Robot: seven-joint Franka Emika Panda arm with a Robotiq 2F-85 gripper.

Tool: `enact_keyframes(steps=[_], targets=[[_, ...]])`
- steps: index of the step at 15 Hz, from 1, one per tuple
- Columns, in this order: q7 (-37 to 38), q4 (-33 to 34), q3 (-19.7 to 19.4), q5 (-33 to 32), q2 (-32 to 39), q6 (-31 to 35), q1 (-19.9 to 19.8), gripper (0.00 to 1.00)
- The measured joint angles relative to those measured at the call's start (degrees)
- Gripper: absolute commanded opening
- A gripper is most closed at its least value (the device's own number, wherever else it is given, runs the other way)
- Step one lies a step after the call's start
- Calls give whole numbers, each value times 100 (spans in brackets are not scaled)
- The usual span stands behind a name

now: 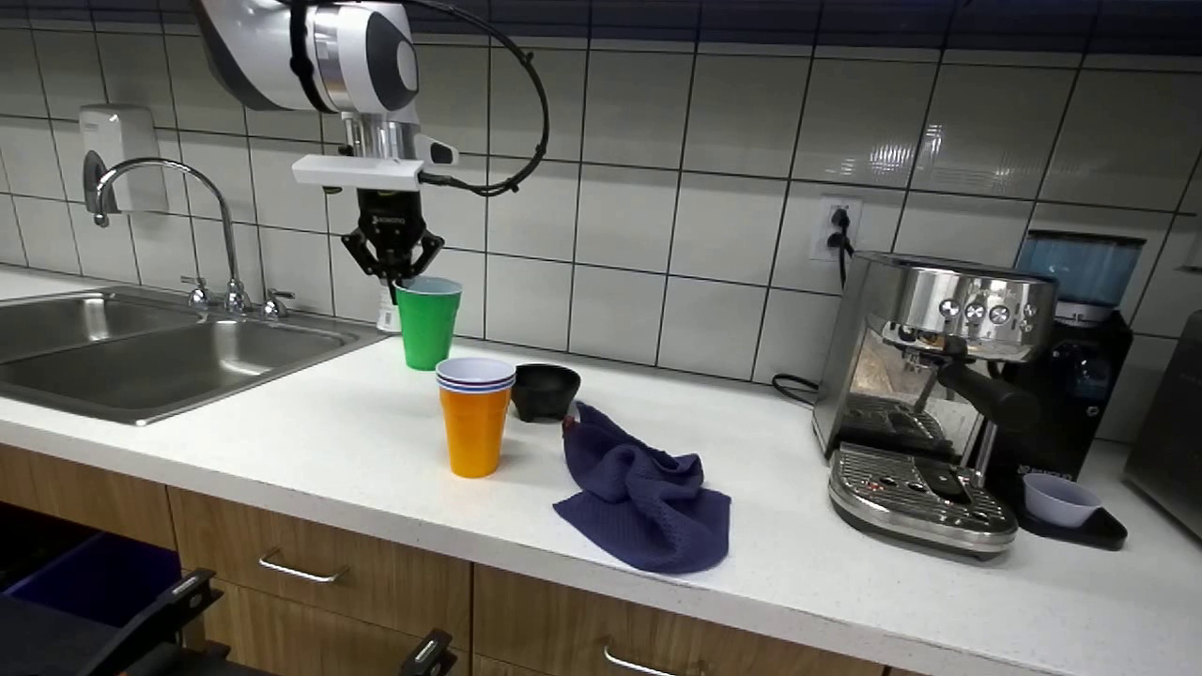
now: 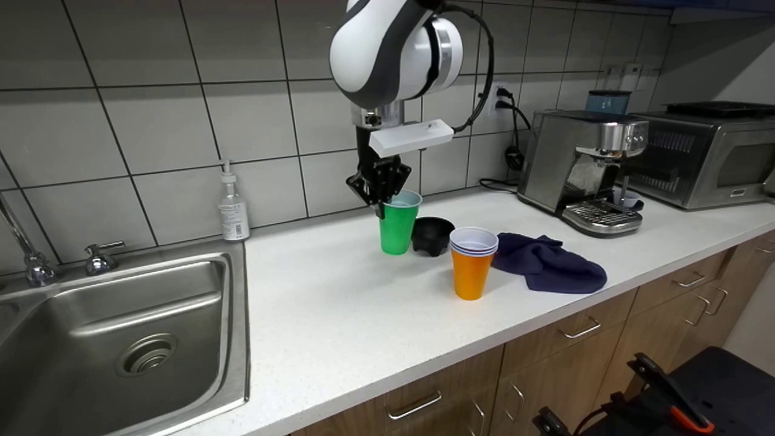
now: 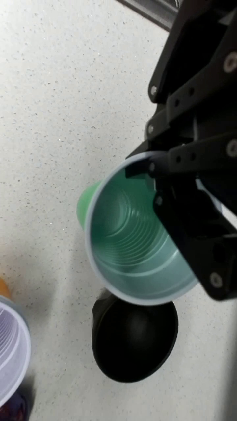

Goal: Stack the four cups together.

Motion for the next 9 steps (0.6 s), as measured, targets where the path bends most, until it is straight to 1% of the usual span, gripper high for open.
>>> enact_keyframes(steps=[9], targets=[[8, -976, -55, -49, -1252, -1, -65, 1]])
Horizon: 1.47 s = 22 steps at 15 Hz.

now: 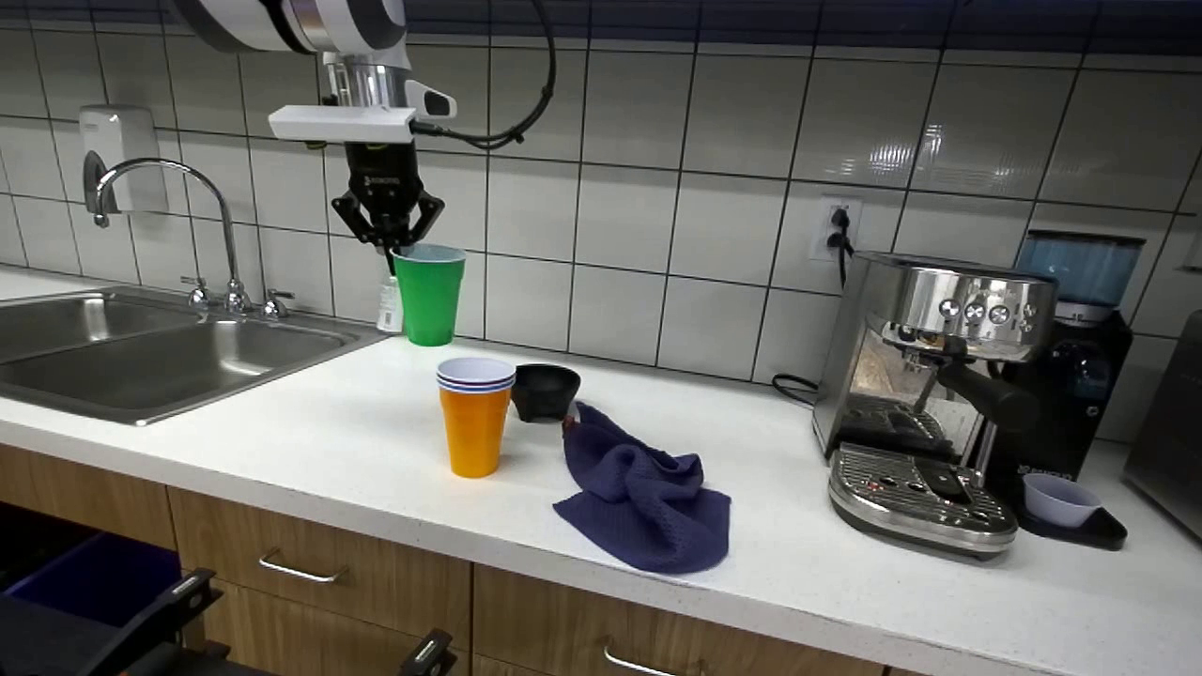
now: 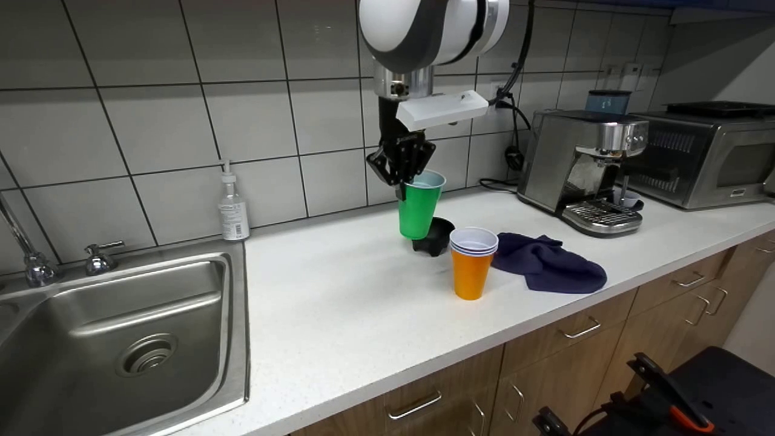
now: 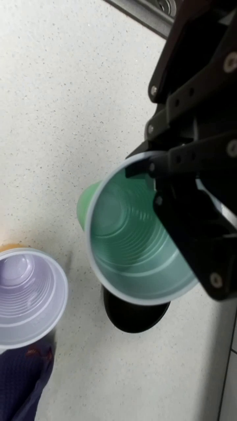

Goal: Stack the four cups together.

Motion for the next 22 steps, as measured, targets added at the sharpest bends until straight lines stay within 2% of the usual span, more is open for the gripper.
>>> enact_keyframes(steps=[9, 22], targets=[[23, -758, -45, -32, -833, -53, -239, 1], [129, -1272, -193, 38, -1179, -83, -491, 1]])
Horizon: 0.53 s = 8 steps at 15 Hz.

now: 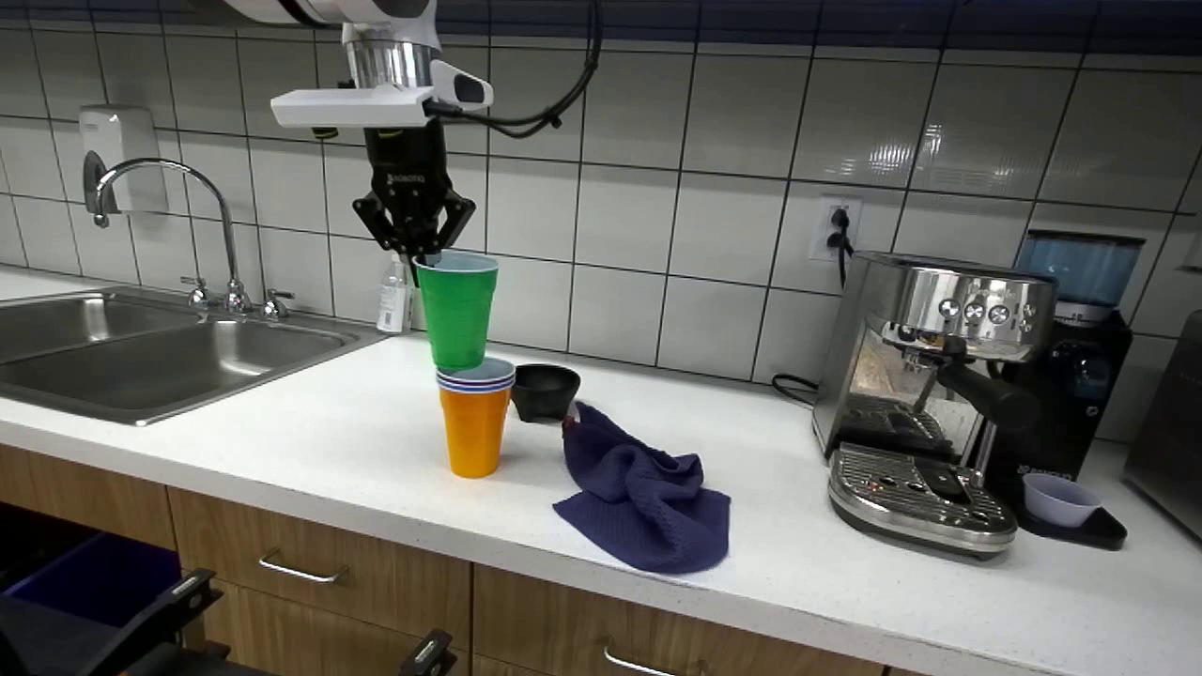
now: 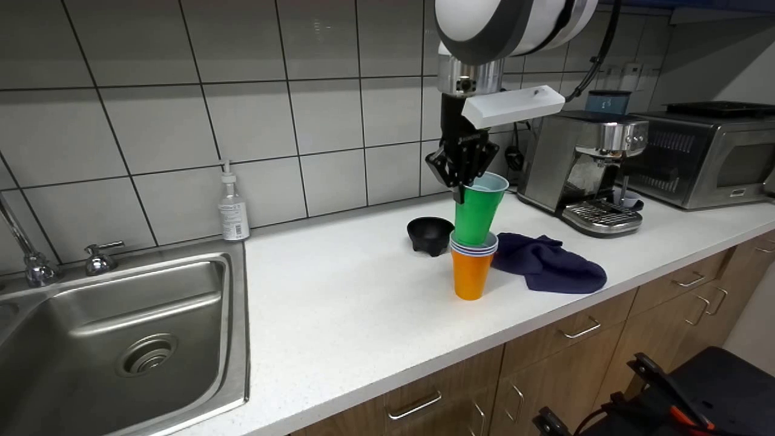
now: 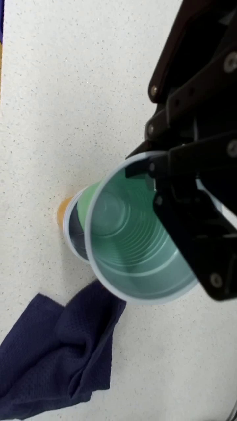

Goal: Stack the four cups together.

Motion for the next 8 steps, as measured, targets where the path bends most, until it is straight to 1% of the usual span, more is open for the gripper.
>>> enact_keyframes(steps=[8], targets=[[3, -20, -74, 5, 11, 2, -73, 1]])
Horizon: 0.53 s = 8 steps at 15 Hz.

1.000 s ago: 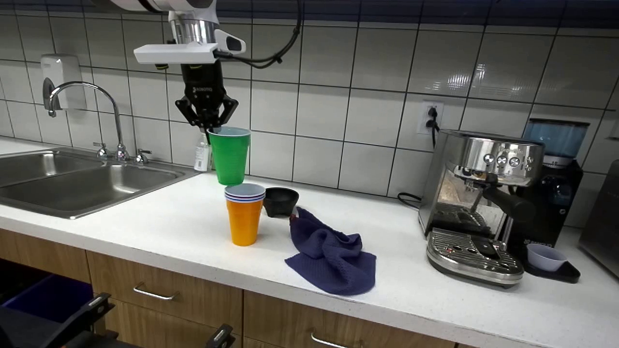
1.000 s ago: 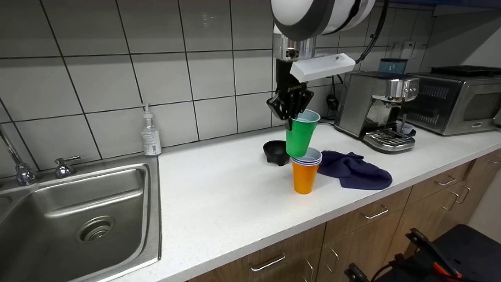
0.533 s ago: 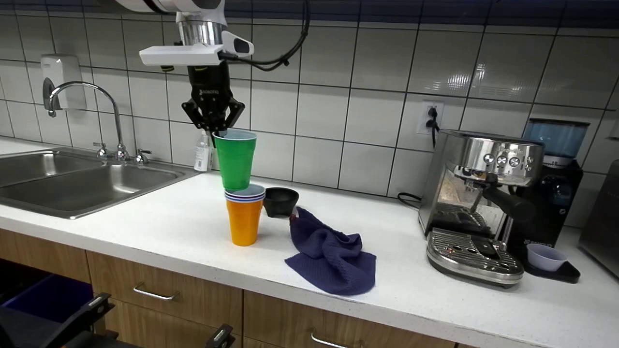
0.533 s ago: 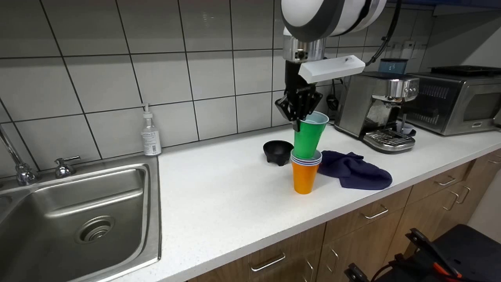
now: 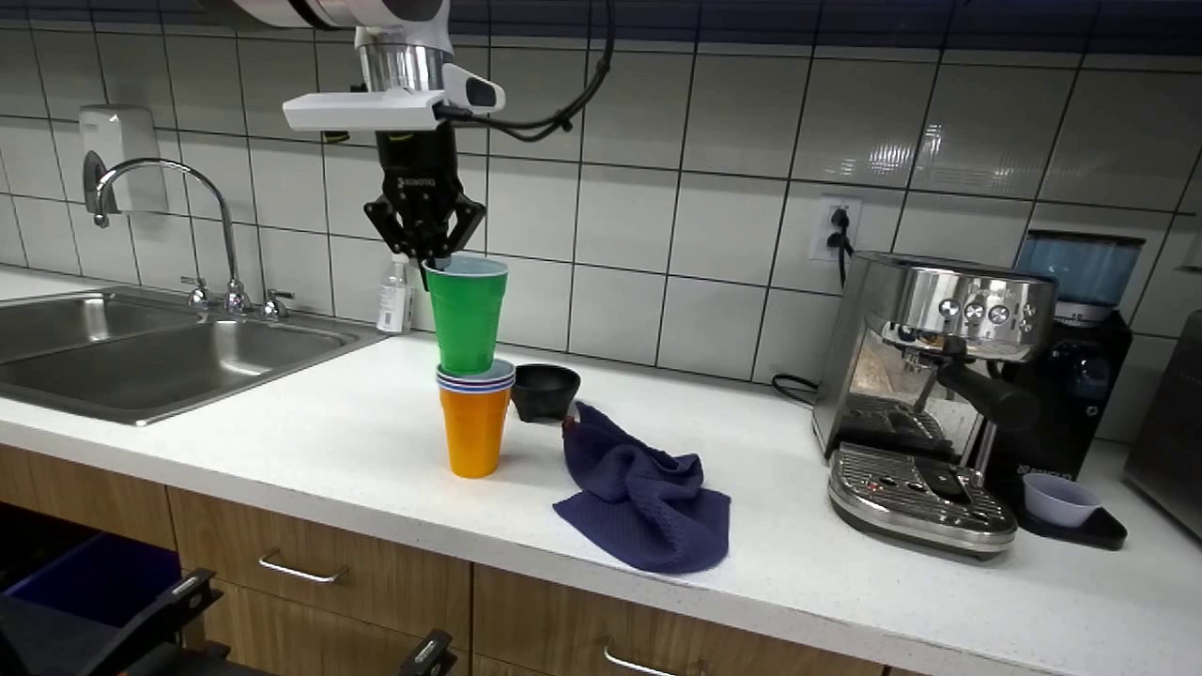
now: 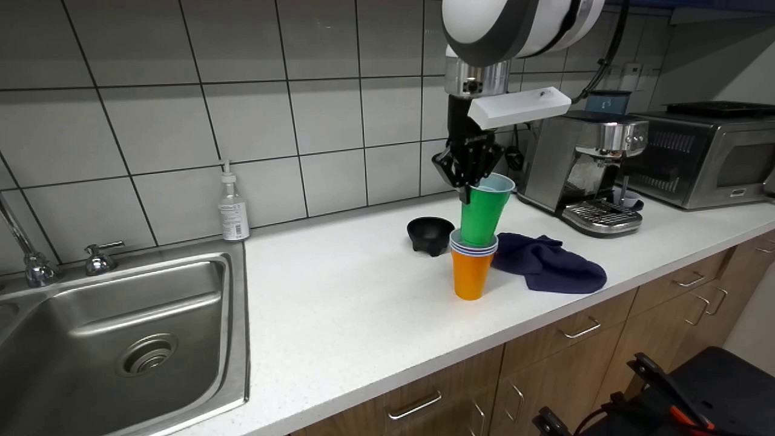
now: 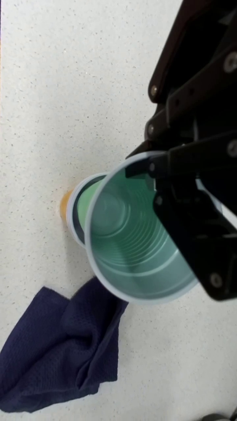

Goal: Stack the four cups together.

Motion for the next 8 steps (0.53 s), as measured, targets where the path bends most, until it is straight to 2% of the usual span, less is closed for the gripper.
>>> enact_keyframes(steps=[8], targets=[[0, 19, -9, 51, 145, 20, -14, 1]])
